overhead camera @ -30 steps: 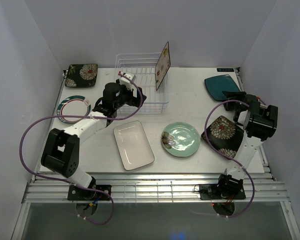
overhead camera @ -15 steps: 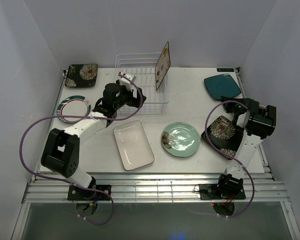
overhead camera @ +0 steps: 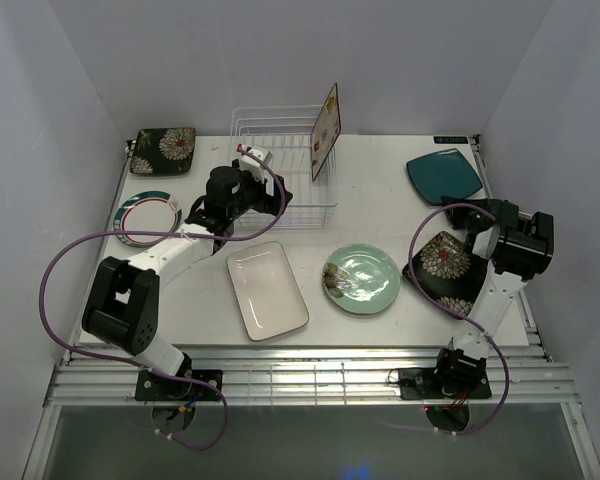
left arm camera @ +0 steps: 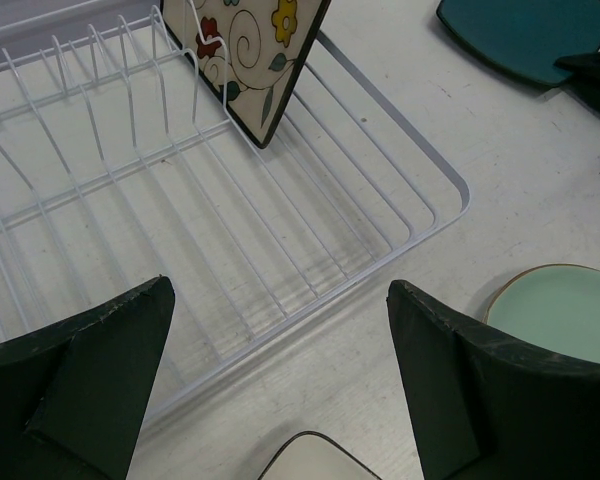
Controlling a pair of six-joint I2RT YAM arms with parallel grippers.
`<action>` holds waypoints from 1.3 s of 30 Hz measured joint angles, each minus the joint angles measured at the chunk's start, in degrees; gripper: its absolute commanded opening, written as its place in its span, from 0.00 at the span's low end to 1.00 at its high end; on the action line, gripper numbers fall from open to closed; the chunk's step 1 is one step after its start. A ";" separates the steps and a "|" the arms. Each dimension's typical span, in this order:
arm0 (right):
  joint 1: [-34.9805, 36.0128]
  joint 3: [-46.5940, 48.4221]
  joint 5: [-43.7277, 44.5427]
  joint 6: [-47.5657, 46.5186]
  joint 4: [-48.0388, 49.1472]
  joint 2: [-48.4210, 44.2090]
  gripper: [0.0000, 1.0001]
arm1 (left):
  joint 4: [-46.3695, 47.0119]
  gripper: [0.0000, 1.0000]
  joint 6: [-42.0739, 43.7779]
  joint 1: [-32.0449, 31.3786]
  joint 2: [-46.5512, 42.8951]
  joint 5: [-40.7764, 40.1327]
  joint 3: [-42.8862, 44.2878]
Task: Load the plates into the dish rack
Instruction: Pick up the plate from the corner of the board.
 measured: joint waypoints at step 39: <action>14.05 -14.58 10.38 -24.28 -11.13 -44.89 0.08 | 1.01 0.98 0.42 0.00 -0.07 -1.64 -0.31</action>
